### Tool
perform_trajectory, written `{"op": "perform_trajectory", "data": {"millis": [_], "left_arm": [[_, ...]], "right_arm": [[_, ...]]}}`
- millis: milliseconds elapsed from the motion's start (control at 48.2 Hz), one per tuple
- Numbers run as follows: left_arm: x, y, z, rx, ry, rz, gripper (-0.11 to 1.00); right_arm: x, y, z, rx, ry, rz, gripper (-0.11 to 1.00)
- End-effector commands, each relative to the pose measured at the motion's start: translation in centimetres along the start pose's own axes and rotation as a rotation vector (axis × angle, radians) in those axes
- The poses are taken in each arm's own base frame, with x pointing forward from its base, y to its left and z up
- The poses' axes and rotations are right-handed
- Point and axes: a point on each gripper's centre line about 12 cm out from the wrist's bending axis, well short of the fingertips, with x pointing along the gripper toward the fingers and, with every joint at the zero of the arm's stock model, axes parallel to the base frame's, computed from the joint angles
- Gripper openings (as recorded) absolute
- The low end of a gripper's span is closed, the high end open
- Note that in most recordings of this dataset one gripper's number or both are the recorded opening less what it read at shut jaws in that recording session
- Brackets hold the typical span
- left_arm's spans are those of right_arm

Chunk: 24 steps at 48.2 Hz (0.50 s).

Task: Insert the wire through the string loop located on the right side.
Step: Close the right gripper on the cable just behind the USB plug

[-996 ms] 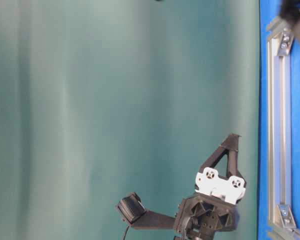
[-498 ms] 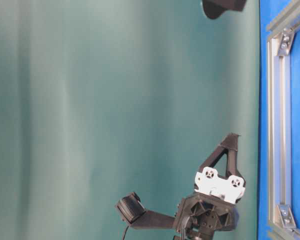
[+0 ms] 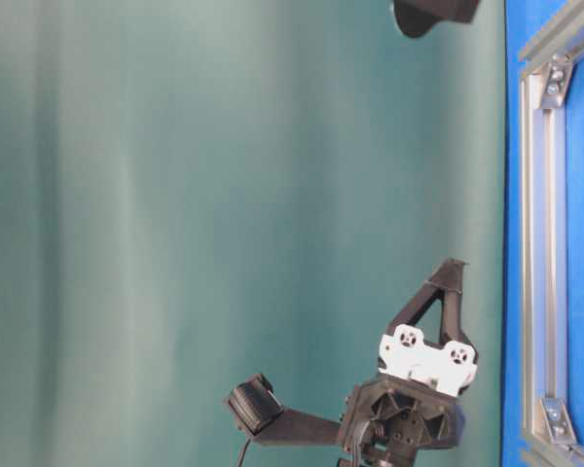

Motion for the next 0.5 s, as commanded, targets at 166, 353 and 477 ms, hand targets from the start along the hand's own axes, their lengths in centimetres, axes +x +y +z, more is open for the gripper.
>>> {"op": "perform_trajectory", "data": {"millis": [166, 353, 477], "left_arm": [[0.1, -0.2, 1.7, 0.0, -0.053, -0.007, 0.0], [0.1, -0.2, 1.7, -0.001, -0.053, -0.005, 0.0], [0.1, -0.2, 1.7, 0.0, -0.052, -0.007, 0.0]], "right_arm": [[0.1, 0.4, 1.4, 0.003, -0.045, 0.01, -0.03], [-0.6, 0.8, 2.9, 0.007, -0.071, 0.02, -0.03], [-1.5, 1.2, 4.8, 0.007, -0.088, 0.03, -0.03]]}}
